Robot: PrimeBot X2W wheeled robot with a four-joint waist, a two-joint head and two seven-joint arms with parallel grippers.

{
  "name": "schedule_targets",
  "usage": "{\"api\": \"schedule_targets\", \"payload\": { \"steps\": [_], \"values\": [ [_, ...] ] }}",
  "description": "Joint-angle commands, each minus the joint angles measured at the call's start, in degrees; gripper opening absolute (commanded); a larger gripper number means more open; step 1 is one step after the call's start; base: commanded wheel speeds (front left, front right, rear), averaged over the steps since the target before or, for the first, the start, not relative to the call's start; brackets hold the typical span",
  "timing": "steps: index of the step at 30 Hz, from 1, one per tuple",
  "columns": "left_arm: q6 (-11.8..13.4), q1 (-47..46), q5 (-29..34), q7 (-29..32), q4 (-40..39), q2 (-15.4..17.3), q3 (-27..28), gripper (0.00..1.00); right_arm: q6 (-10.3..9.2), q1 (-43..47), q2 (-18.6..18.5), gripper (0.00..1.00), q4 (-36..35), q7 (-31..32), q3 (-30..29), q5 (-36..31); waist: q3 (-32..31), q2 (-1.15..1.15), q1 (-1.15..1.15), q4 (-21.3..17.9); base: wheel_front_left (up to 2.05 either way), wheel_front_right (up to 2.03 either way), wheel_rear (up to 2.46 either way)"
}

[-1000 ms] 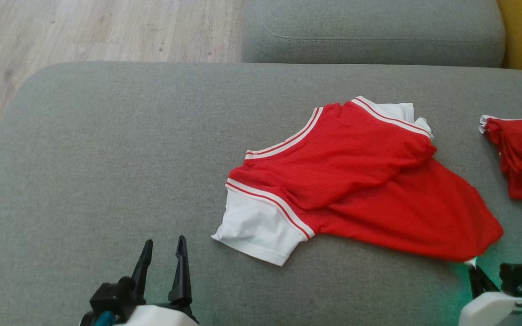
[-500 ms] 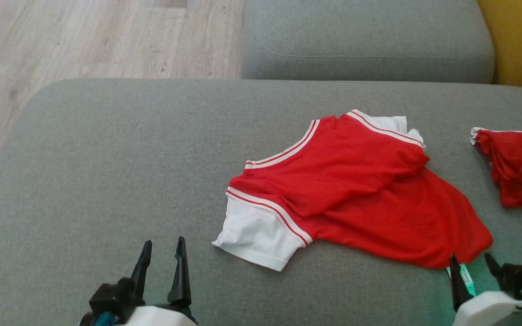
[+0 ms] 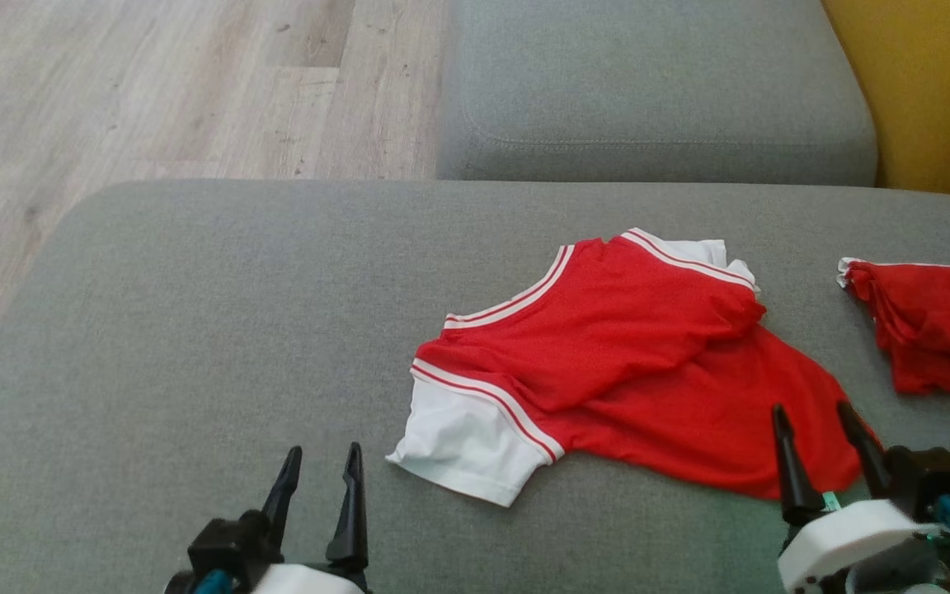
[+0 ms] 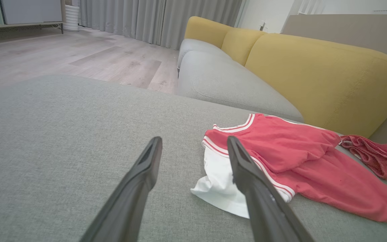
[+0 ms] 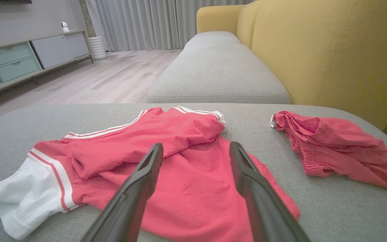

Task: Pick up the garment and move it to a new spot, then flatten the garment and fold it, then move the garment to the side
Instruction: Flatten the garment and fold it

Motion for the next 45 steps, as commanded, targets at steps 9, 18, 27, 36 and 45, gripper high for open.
{"api": "schedule_targets", "payload": {
  "steps": [9,18,27,36,45],
  "values": [
    [-0.02,-2.47,0.42,0.86,-0.78,0.96,0.36,1.0,0.39,-2.61,-0.58,1.0,0.61,-3.15,3.56,1.99,-0.73,0.0,0.01,0.77,0.0,0.0,0.0],
    [0.25,-2.54,0.24,1.51,-0.82,1.31,0.1,1.0,0.39,-2.97,-0.58,1.0,1.18,-3.64,3.92,2.13,-0.22,0.0,0.01,0.69,0.0,0.0,0.0],
    [-1.73,-7.06,1.33,5.45,3.17,0.82,-3.0,1.0,0.39,-3.72,-0.58,1.0,0.49,-2.88,4.12,1.12,3.03,0.0,0.01,-1.74,0.0,0.0,0.0],
    [-4.59,-12.51,1.53,8.04,11.26,-0.83,-4.96,1.0,0.39,-5.25,-0.58,1.0,-1.14,-1.81,3.65,-0.26,7.52,0.0,0.01,-4.88,0.0,0.0,0.0],
    [-6.62,-16.63,0.73,6.17,19.74,-2.57,-4.26,1.0,0.39,-7.05,-0.58,1.0,-1.0,-1.53,0.7,-1.71,10.96,0.0,0.01,-7.11,0.0,0.0,0.0]
  ]
}}
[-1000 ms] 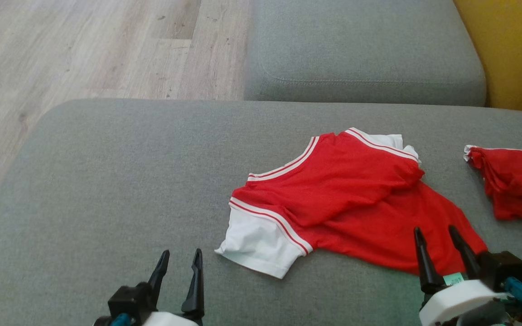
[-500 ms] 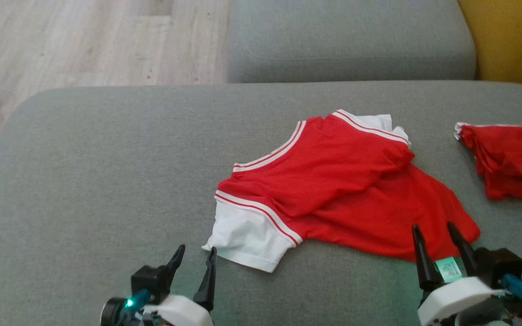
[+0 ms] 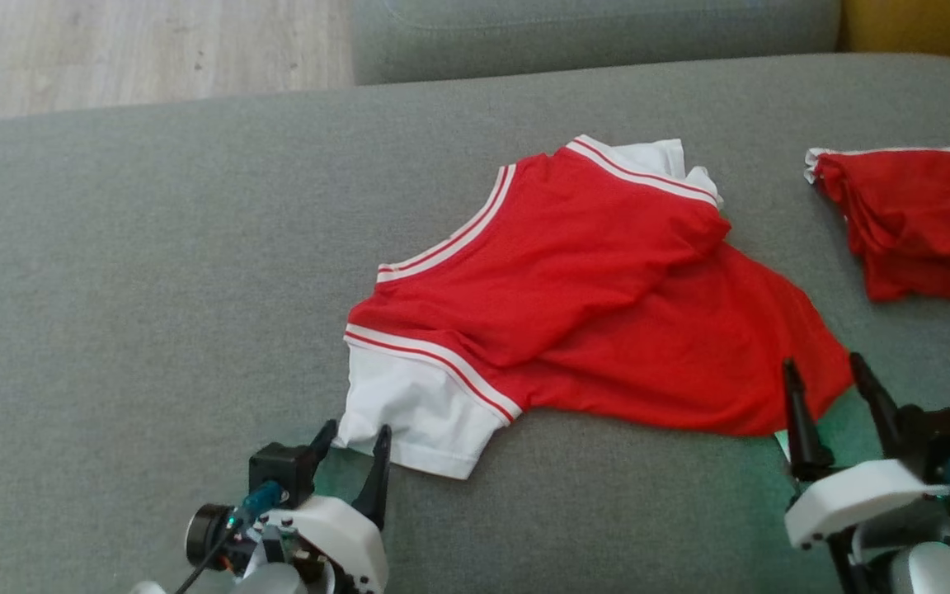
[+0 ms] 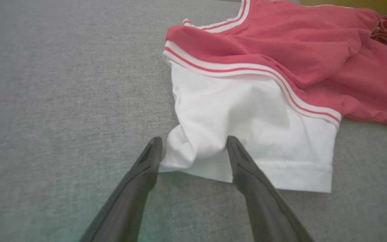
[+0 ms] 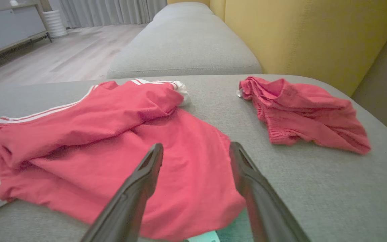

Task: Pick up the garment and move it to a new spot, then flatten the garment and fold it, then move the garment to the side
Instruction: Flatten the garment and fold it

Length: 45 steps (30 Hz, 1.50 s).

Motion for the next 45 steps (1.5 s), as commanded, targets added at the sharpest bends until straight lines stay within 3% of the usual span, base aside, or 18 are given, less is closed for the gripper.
{"api": "schedule_targets", "payload": {
  "steps": [1,2,3,4,5,11,17,24,29,31,33,35,45],
  "values": [
    [-0.29,-2.58,-0.2,-1.08,-0.55,0.1,2.22,1.0,0.39,-2.47,-0.54,1.0,-1.57,-0.04,0.63,-0.61,0.5,0.0,-0.01,-0.34,0.0,0.0,0.0],
    [-0.51,-2.78,-0.29,-1.45,0.01,-0.12,2.24,0.83,0.39,-2.54,-0.54,1.0,-1.34,-0.07,0.09,-0.75,0.62,0.0,-0.01,-0.36,0.0,0.0,0.0],
    [-0.75,-2.93,-0.39,-2.0,0.45,-0.34,2.32,0.47,0.39,-2.59,-0.54,1.0,-1.03,-0.07,-0.47,-0.95,0.7,0.0,-0.01,-0.33,0.0,0.0,0.0],
    [-0.92,-3.03,-0.48,-2.7,0.8,-0.56,2.47,0.29,0.39,-2.64,-0.54,1.0,-0.71,-0.09,-1.05,-1.17,0.75,0.0,-0.01,-0.26,0.0,0.0,0.0],
    [-1.04,-3.12,-0.58,-3.35,1.09,-0.83,2.59,0.02,0.39,-2.69,-0.54,1.0,-0.33,-0.15,-1.75,-1.28,0.77,0.0,-0.01,-0.13,0.0,0.0,0.0],
    [-0.76,-2.76,-0.86,-6.93,0.56,-1.12,4.02,0.0,0.39,-2.9,-0.54,1.0,2.39,0.25,-6.99,-3.1,0.77,0.0,-0.01,1.41,0.0,0.0,0.0],
    [1.03,-0.42,-1.52,-8.56,-2.87,1.0,7.09,0.0,0.39,-3.98,-0.54,1.0,7.8,1.28,-9.19,-4.16,0.92,0.0,-0.01,2.87,0.0,0.0,0.0],
    [2.54,2.21,-1.88,-8.82,-6.93,2.65,8.31,0.0,0.39,-6.32,-0.54,1.0,16.67,5.31,-6.89,-5.14,1.45,0.0,-0.01,4.11,0.0,0.0,0.0],
    [3.04,2.66,-1.98,-8.46,-8.14,2.74,8.14,0.0,0.39,-6.84,-0.54,0.98,19.3,7.79,-4.27,-4.16,1.47,0.0,-0.01,4.48,0.0,0.0,0.0],
    [3.2,2.72,-2.01,-8.42,-8.61,2.71,8.07,0.0,0.39,-6.62,-0.54,0.49,19.78,9.01,-3.33,-3.55,1.4,0.0,-0.01,4.51,0.0,0.0,0.0],
    [3.33,2.73,-2.01,-8.36,-9.01,2.71,7.98,0.0,0.39,-6.16,-0.54,0.22,20.04,10.73,-2.42,-2.46,1.21,0.0,-0.01,4.47,0.0,0.0,0.0],
    [3.45,2.78,-2.01,-8.3,-9.4,2.79,7.92,0.0,0.39,-5.62,-0.54,0.02,19.65,12.18,-1.55,-1.18,0.94,0.0,-0.01,4.33,0.0,0.0,0.0],
    [3.3,2.73,-3.38,-8.28,-13.71,3.24,9.1,0.0,0.39,-6.06,-0.54,0.0,10.64,10.47,-0.44,4.38,-2.31,0.0,-0.01,3.58,0.0,0.0,0.0]
  ]
}}
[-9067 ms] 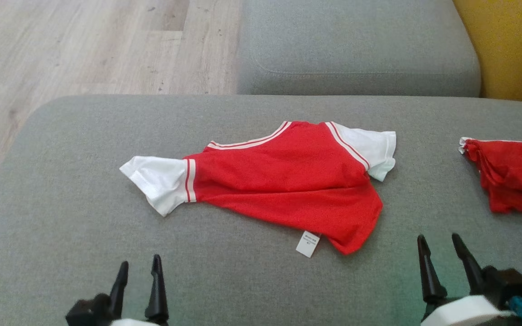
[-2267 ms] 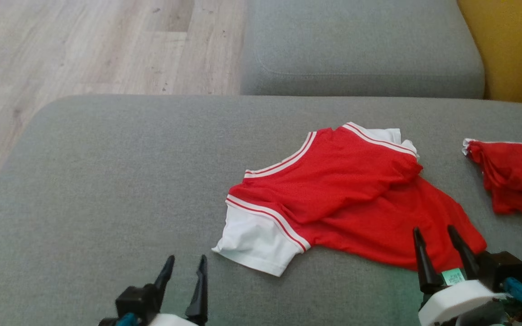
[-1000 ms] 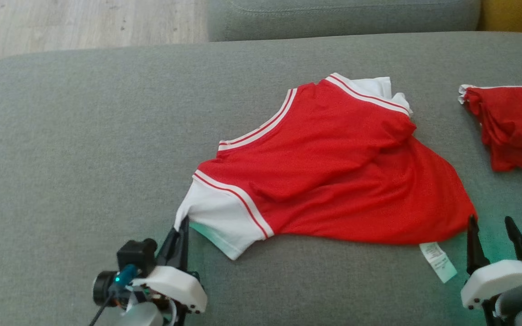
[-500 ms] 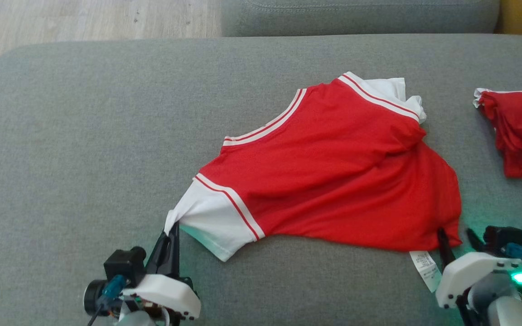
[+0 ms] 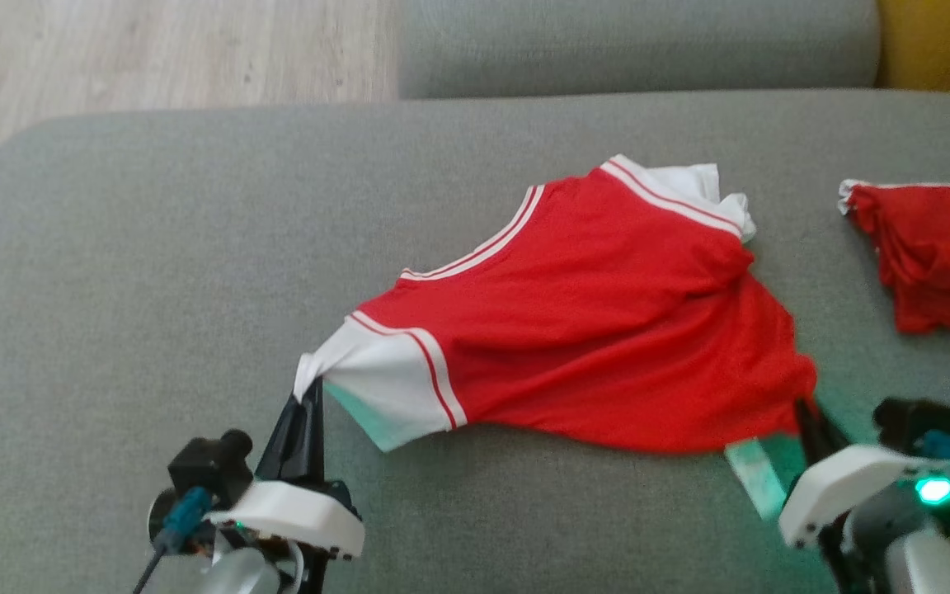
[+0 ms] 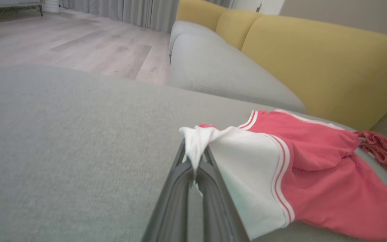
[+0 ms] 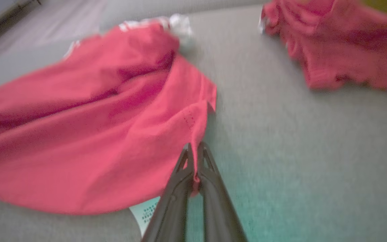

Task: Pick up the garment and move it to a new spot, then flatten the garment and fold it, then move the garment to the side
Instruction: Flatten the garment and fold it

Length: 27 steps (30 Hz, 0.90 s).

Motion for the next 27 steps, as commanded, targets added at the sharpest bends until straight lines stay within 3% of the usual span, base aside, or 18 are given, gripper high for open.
{"api": "schedule_targets", "payload": {
  "steps": [1,11,17,22,27],
  "values": [
    [-0.24,-1.25,-0.76,-0.4,-3.25,0.99,2.93,0.0,0.39,-2.0,-0.42,0.0,-4.14,-1.13,1.1,0.69,-1.47,0.0,0.0,-0.07,0.0,0.0,0.0],
    [1.53,-6.57,1.33,4.77,-23.44,7.27,5.16,0.0,0.39,-6.3,-0.42,0.0,-28.1,2.54,-2.93,2.21,-8.33,0.0,0.0,0.58,0.0,0.0,0.0],
    [2.83,-16.75,4.17,12.18,-38.48,13.09,8.54,0.0,0.39,-10.21,-0.42,0.0,-45.0,8.14,-5.64,0.82,-9.8,0.0,0.0,0.6,0.0,0.0,0.0],
    [2.98,-23.63,3.74,17.95,-43.86,14.97,10.22,0.0,0.39,-12.34,-0.42,0.0,-51.82,11.81,-6.52,0.27,-9.08,0.0,0.0,0.34,0.0,0.0,0.0],
    [2.2,-27.59,3.86,20.62,-43.14,15.75,10.16,0.0,0.39,-13.24,-0.48,0.0,-52.42,14.49,-6.46,0.4,-6.83,0.0,0.0,0.3,0.0,0.0,0.0]
  ]
}}
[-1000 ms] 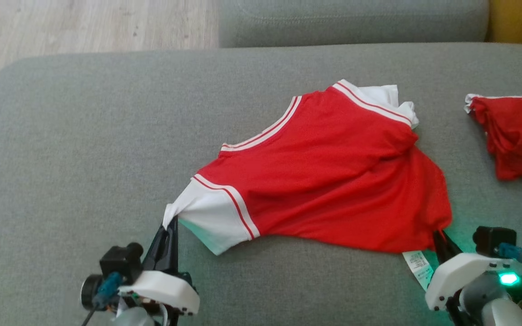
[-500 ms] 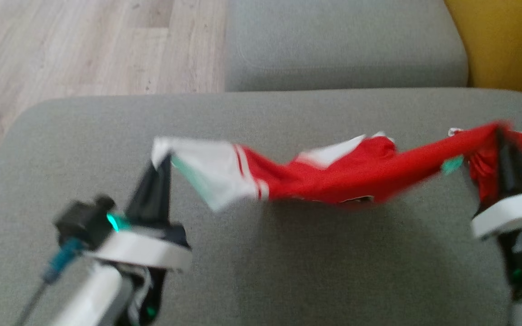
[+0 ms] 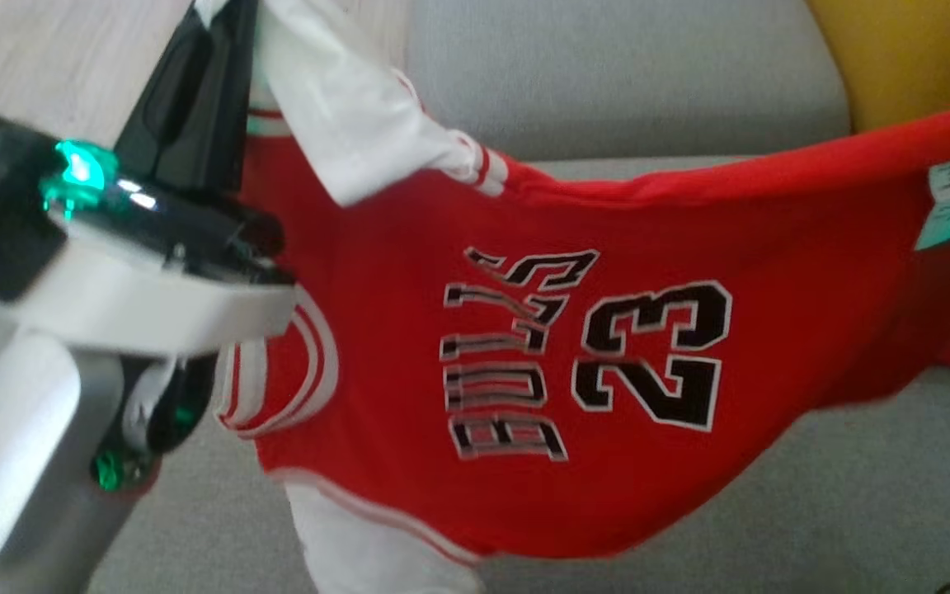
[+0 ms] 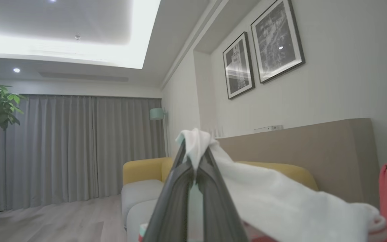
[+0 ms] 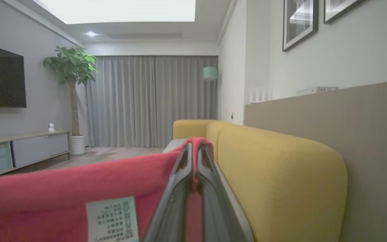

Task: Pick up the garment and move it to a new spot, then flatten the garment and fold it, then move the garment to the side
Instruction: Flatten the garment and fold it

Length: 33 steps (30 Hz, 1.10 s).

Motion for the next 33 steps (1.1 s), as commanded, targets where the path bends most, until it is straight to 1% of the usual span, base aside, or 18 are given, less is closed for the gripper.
{"api": "schedule_targets", "payload": {
  "steps": [1,4,6,7,9,11,13,16,19,22,25,29,33],
  "values": [
    [-0.29,-3.87,-0.37,0.43,-0.22,1.9,3.02,0.0,0.39,-3.65,-0.56,0.0,-1.21,0.65,1.63,0.16,1.38,0.0,0.01,0.02,0.0,0.0,0.0],
    [-1.64,-7.19,-1.45,1.38,3.7,1.22,2.98,0.0,0.39,-6.44,-1.46,0.0,1.57,2.0,3.3,0.27,5.43,0.0,0.01,-0.08,0.0,0.0,0.0],
    [-2.99,-10.7,-1.73,1.95,7.4,0.92,3.03,0.0,0.39,-10.77,-1.58,0.0,4.66,2.0,3.94,0.59,8.71,0.0,0.01,-0.37,0.0,0.0,0.0],
    [-4.6,-15.1,-1.83,2.25,12.02,0.33,3.06,0.0,0.39,-16.46,-2.39,0.0,9.13,1.28,4.5,-0.23,11.71,0.0,0.01,-0.71,0.0,0.0,0.0],
    [-6.4,-20.72,-0.19,1.29,17.04,-0.03,2.93,0.0,0.39,-23.22,-3.63,0.0,14.43,-0.77,4.79,-2.45,14.51,0.0,0.01,-0.92,0.0,0.0,0.0],
    [-7.84,-26.24,0.66,0.32,22.8,-1.32,2.86,0.0,0.39,-29.92,-4.73,0.0,20.76,-3.32,5.97,-5.08,16.83,0.0,0.01,-1.2,0.0,0.0,0.0],
    [-9.08,-31.85,1.98,-1.1,28.87,-2.54,2.7,0.0,0.39,-36.41,-4.84,0.0,27.62,-5.93,7.14,-7.04,18.34,0.0,0.01,-1.5,0.0,0.0,0.0],
    [-9.9,-39.67,3.94,-3.94,37.13,-4.78,2.7,0.0,0.39,-45.9,-4.37,0.0,37.58,-9.6,7.58,-10.24,20.42,0.0,0.01,-1.65,0.0,0.0,0.0],
    [-10.34,-45.08,5.82,-6.69,44.35,-7.1,1.83,0.0,0.39,-53.44,-3.99,0.0,46.87,-13.2,6.95,-14.14,22.18,0.0,0.01,-1.0,0.0,0.0,0.0],
    [-11.09,-47.67,7.06,-8.97,50.33,-8.88,0.59,0.0,0.39,-57.94,-3.53,0.0,54.84,-16.61,5.96,-18.59,24.41,0.0,0.01,-0.09,0.0,0.0,0.0],
    [-11.94,-47.88,6.23,-10.85,54.82,-10.84,0.35,0.0,0.39,-60.0,-2.78,0.0,61.13,-19.64,4.1,-21.63,27.28,0.0,0.01,0.96,0.0,0.0,0.0],
    [-13.15,-45.58,4.8,-13.51,58.99,-12.65,0.17,0.0,0.39,-59.67,-1.88,0.0,68.13,-23.41,2.42,-24.29,30.58,0.0,0.01,2.04,0.0,0.0,0.0],
    [-14.68,-41.67,3.52,-16.01,61.47,-13.75,-0.31,0.0,0.39,-58.05,-1.33,0.0,73.28,-27.02,1.7,-25.62,32.64,0.0,0.01,2.47,0.0,0.0,0.0]
  ]
}}
